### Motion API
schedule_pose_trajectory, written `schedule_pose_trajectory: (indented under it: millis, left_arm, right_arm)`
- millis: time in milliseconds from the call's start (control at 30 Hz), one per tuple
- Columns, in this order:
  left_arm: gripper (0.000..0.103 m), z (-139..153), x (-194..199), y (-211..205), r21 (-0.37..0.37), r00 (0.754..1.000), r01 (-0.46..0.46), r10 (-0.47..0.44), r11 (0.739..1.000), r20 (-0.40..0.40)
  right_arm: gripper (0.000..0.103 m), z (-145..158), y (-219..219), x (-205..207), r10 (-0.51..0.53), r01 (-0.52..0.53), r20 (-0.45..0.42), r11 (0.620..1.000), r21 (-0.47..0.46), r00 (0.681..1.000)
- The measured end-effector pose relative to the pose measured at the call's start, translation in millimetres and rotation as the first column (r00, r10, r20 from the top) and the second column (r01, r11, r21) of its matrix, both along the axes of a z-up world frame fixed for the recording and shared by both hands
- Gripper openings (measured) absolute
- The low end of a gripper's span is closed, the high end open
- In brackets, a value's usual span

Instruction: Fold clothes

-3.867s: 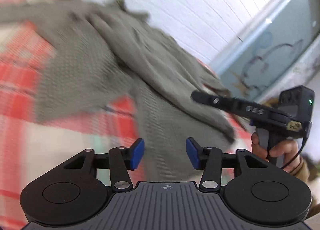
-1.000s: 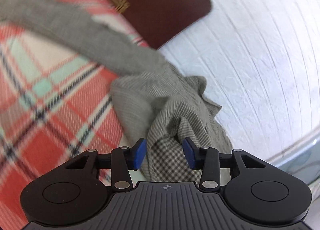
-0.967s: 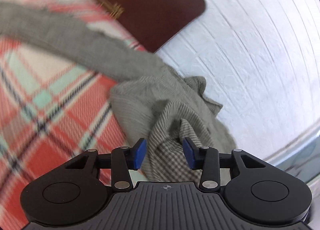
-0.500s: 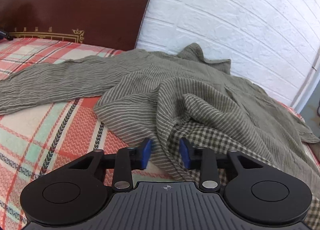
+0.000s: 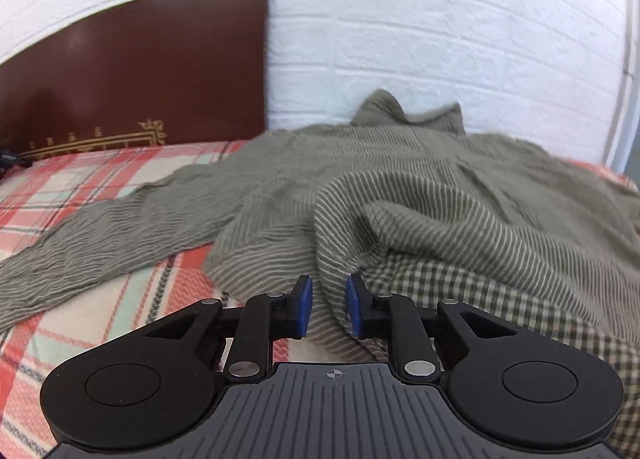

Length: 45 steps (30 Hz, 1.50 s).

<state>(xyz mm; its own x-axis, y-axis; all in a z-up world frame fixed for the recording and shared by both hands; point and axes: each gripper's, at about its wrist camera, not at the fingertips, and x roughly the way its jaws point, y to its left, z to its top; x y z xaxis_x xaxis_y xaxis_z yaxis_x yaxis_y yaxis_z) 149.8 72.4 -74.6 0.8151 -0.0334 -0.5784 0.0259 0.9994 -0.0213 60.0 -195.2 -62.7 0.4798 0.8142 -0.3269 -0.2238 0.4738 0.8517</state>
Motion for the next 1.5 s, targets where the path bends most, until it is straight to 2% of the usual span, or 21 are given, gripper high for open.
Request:
schedule_pose_trajectory:
  millis: [133, 267, 300, 333, 367, 400, 533, 600, 667, 867, 1067, 1233, 1300, 1400, 1433, 1500]
  left_arm:
    - [0.036, -6, 1, -3, 0.013, 0.999, 0.042, -0.042, 0.999, -0.018]
    - [0.037, -6, 3, -2, 0.013, 0.999, 0.03, -0.03, 0.999, -0.02]
    - [0.029, -7, 6, 0, 0.009, 0.999, 0.021, -0.021, 1.0, -0.028]
    - [0.006, -8, 10, 3, -0.002, 0.999, 0.006, -0.006, 1.0, -0.036]
    - [0.001, -7, 13, 8, -0.033, 0.999, -0.013, 0.011, 0.999, -0.047]
    - [0.0, -7, 16, 13, -0.066, 0.998, -0.032, 0.028, 0.997, -0.058]
    - [0.0, 20, -8, 40, -0.245, 0.995, -0.094, 0.1, 0.965, 0.011]
    - [0.0, 37, -31, 52, -0.32, 0.993, -0.082, 0.104, 0.944, 0.055]
    - [0.0, 52, -55, 62, -0.356, 0.992, -0.072, 0.105, 0.932, 0.074]
    - [0.0, 76, -135, 86, -0.385, 0.988, -0.091, 0.132, 0.918, 0.081]
    - [0.0, 75, -188, 97, -0.38, 0.982, -0.168, 0.19, 0.91, 0.021]
    - [0.0, 57, -200, 103, -0.352, 0.971, -0.236, 0.238, 0.906, -0.038]
    - [0.002, 47, -199, 108, -0.37, 0.968, -0.251, 0.244, 0.895, -0.067]
    - [0.014, 37, -197, 109, -0.372, 0.963, -0.271, 0.248, 0.888, -0.108]
    - [0.022, 35, -197, 108, -0.378, 0.966, -0.259, 0.234, 0.889, -0.112]
    - [0.023, 33, -197, 103, -0.373, 0.973, -0.228, 0.2, 0.899, -0.111]
  right_arm:
    - [0.003, -1, -3, -1, -0.007, 0.007, -0.004, 1.0, 0.0, 1.0]
    - [0.003, -2, -4, 1, -0.013, 0.013, -0.015, 1.0, -0.004, 1.0]
    - [0.003, -3, -4, 1, -0.014, 0.014, -0.016, 1.0, -0.003, 1.0]
    - [0.003, -3, -4, 1, -0.014, 0.014, -0.016, 1.0, -0.002, 1.0]
    - [0.003, -3, -4, 1, -0.016, 0.016, -0.015, 1.0, -0.002, 1.0]
    - [0.003, -2, -4, -1, -0.018, 0.018, -0.016, 1.0, -0.002, 1.0]
    - [0.003, -1, -8, -2, -0.022, 0.022, -0.01, 1.0, -0.001, 1.0]
    - [0.003, 0, -10, -1, -0.021, 0.021, -0.004, 1.0, -0.003, 1.0]
    - [0.003, 3, -13, 0, -0.019, 0.019, 0.005, 1.0, 0.0, 1.0]
    - [0.003, 4, -22, -3, 0.035, -0.035, -0.007, 0.999, 0.018, 0.999]
    - [0.003, -6, -25, -10, 0.105, -0.106, -0.06, 0.994, -0.012, 0.993]
    - [0.003, -21, -21, -14, 0.119, -0.134, -0.128, 0.984, -0.115, 0.985]
    - [0.003, -27, -17, -15, 0.118, -0.141, -0.149, 0.978, -0.153, 0.982]
    - [0.005, -29, -13, -20, 0.126, -0.156, -0.157, 0.968, -0.196, 0.979]
    - [0.007, -29, -13, -22, 0.13, -0.16, -0.153, 0.966, -0.203, 0.98]
    - [0.014, -27, -11, -24, 0.139, -0.168, -0.145, 0.962, -0.215, 0.98]
